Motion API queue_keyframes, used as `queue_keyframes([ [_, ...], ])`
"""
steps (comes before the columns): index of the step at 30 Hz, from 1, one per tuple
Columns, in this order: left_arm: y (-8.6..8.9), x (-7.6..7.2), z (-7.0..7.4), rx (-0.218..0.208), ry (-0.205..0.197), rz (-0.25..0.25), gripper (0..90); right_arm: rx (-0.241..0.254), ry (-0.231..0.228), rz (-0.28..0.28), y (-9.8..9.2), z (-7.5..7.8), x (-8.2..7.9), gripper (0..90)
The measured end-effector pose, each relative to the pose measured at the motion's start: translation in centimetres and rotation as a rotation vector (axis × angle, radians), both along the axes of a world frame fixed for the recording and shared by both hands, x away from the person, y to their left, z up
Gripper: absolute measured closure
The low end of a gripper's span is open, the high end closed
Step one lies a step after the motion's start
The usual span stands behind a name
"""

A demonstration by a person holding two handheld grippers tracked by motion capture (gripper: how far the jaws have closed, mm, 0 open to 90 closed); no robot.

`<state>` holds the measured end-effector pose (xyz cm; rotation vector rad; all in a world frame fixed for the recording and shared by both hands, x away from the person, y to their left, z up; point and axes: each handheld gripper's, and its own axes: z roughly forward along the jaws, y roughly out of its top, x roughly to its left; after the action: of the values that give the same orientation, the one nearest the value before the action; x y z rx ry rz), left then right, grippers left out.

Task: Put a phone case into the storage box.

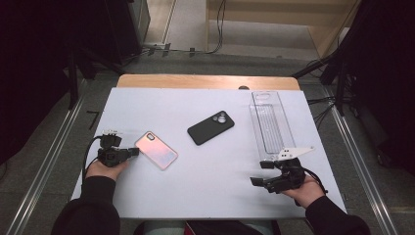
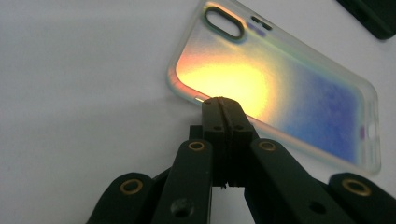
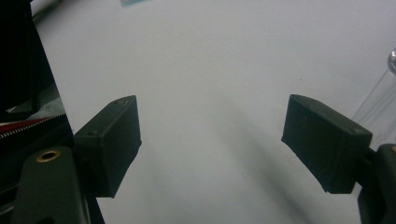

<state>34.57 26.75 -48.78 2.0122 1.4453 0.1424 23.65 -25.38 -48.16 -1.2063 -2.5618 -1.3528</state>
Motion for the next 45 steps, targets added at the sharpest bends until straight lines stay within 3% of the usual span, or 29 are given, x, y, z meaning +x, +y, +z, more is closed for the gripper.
queue_keyframes([
  [17, -2.9, 3.7, -0.2, 0.013, -0.027, -0.041, 90.0, -0.003, 0.007, -0.029, -0.9, -0.1, -0.8, 17.4],
  [28, -3.9, 4.5, -0.4, -0.015, -0.024, -0.074, 89.9, -0.001, 0.013, -0.051, -1.3, -0.2, -1.1, 17.4],
  [32, -3.6, 4.5, -0.3, -0.024, -0.026, -0.064, 88.1, -0.001, 0.013, -0.048, -1.3, -0.2, -1.1, 17.4],
  [36, -3.1, 4.3, 0.5, -0.063, -0.041, -0.063, 74.8, 0.001, 0.006, -0.044, -1.4, -0.1, -1.1, 17.4],
  [37, -3.0, 4.1, 0.8, -0.075, -0.050, -0.072, 74.8, 0.001, 0.006, -0.044, -1.4, -0.1, -1.1, 17.4],
  [38, -3.0, 3.8, 1.2, -0.091, -0.059, -0.085, 66.2, 0.004, 0.004, -0.051, -1.4, -0.1, -1.1, 17.4],
  [40, -2.9, 3.4, 1.8, -0.101, -0.071, -0.101, 62.4, 0.004, 0.002, -0.052, -1.4, -0.1, -1.1, 17.4],
  [44, -2.9, 2.2, 2.7, -0.156, -0.083, -0.148, 39.5, 0.010, -0.006, -0.056, -1.4, 0.0, -1.1, 17.4],
  [45, -2.9, 1.8, 2.9, -0.163, -0.092, -0.169, 39.5, 0.010, -0.006, -0.056, -1.4, 0.0, -1.1, 17.4],
])
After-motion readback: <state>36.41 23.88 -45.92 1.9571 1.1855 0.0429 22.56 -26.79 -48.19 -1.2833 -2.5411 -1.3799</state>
